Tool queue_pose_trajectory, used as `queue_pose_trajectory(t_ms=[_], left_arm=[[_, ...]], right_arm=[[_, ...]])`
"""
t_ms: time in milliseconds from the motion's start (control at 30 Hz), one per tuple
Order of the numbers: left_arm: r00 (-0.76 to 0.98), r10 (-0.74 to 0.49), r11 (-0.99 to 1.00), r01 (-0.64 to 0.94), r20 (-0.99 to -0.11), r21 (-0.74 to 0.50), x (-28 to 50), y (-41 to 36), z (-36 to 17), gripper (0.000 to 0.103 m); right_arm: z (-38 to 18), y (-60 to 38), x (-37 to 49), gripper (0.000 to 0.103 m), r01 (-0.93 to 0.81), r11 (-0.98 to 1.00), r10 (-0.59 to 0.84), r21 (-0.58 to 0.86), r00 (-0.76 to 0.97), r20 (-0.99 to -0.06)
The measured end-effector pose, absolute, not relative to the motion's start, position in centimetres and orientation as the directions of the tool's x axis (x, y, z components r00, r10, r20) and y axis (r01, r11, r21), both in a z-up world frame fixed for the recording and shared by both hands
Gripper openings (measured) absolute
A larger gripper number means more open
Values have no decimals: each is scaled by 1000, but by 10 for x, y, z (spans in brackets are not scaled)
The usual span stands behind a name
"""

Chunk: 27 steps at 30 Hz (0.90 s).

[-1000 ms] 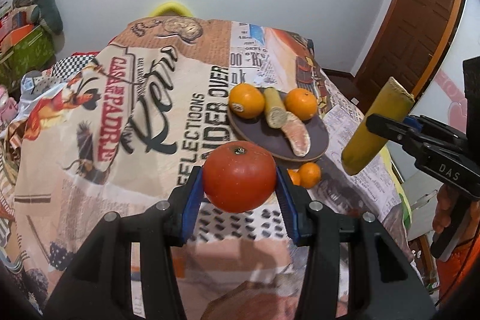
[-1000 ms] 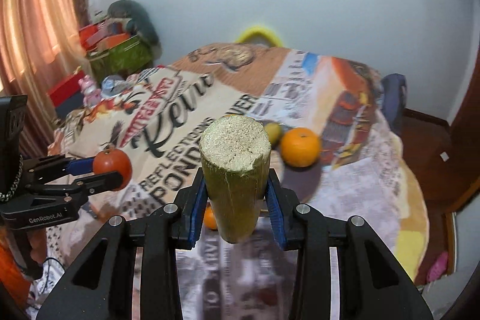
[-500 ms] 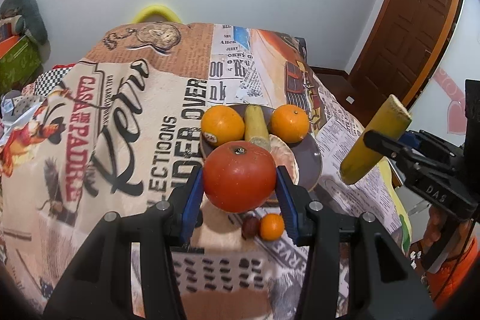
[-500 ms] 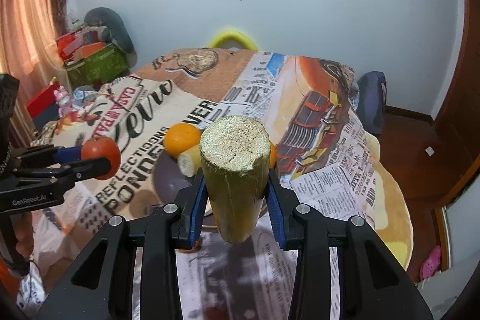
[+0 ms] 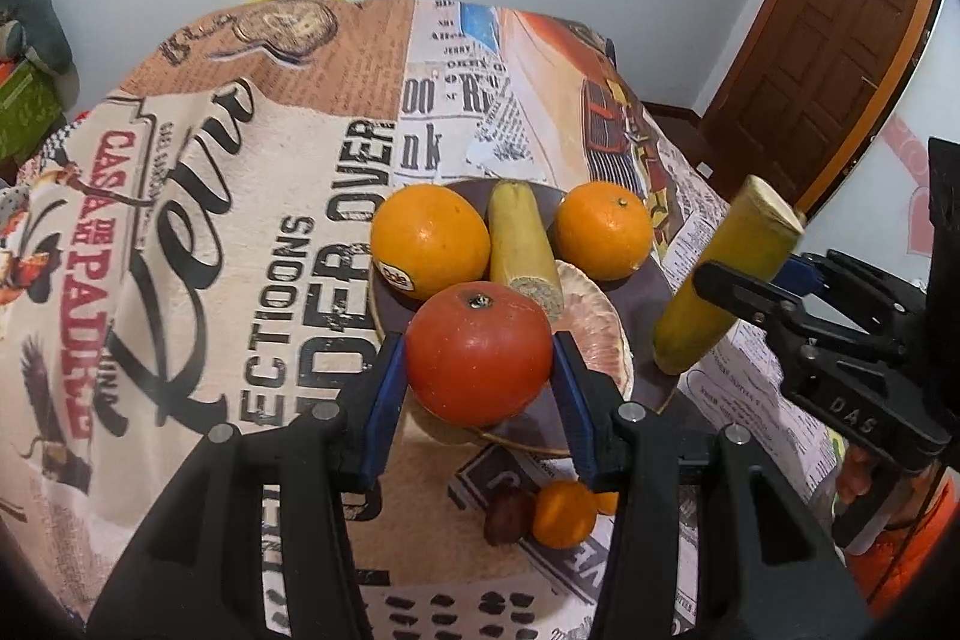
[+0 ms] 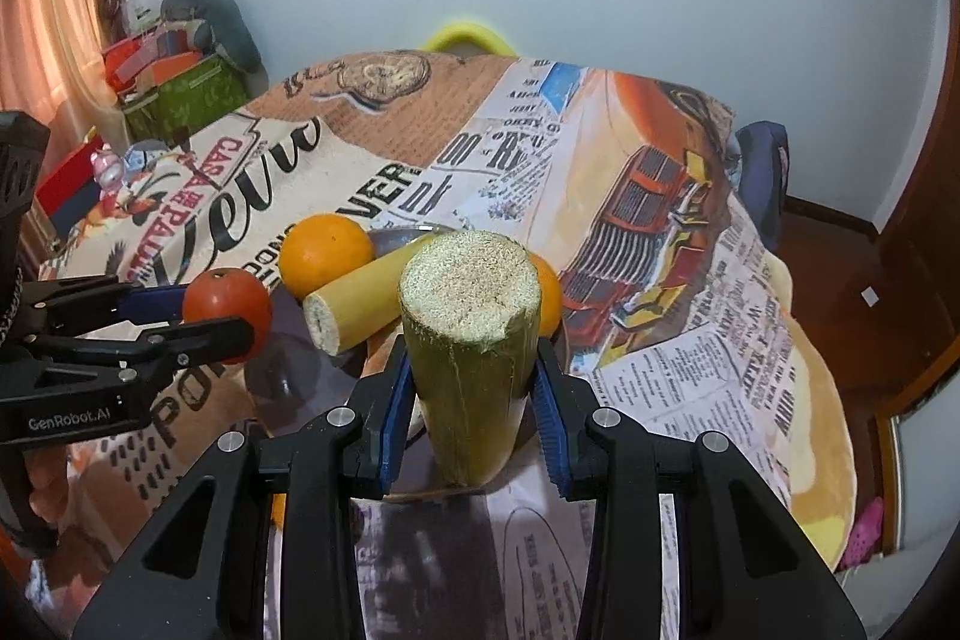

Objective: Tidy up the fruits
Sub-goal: 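Lower the tomato onto the plate with the left gripper while the right stands the squash there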

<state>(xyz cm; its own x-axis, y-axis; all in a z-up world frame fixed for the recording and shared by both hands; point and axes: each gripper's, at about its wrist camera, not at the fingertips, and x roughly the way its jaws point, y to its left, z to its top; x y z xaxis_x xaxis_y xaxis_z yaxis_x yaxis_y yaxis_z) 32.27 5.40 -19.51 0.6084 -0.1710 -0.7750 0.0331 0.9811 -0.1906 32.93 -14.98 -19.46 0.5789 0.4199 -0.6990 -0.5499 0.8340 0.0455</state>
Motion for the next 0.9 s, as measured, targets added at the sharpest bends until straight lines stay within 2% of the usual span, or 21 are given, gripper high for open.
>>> queue_pose_trajectory(t_ms=[433,633,900], left_arm=[[573,-184,980,41,-798,-197,336,50,-215,47],[573,-177,981,38,-800,-191,338,50,-216,48],[604,-165,982,27,-779,-188,329,51,-202,50]], right_arm=[[-212,-131,347,34,-571,820,429,47,558,-710],[-219,-130,351,35,-577,811,453,94,519,-725],[-209,-137,339,35,-571,817,442,76,537,-719]])
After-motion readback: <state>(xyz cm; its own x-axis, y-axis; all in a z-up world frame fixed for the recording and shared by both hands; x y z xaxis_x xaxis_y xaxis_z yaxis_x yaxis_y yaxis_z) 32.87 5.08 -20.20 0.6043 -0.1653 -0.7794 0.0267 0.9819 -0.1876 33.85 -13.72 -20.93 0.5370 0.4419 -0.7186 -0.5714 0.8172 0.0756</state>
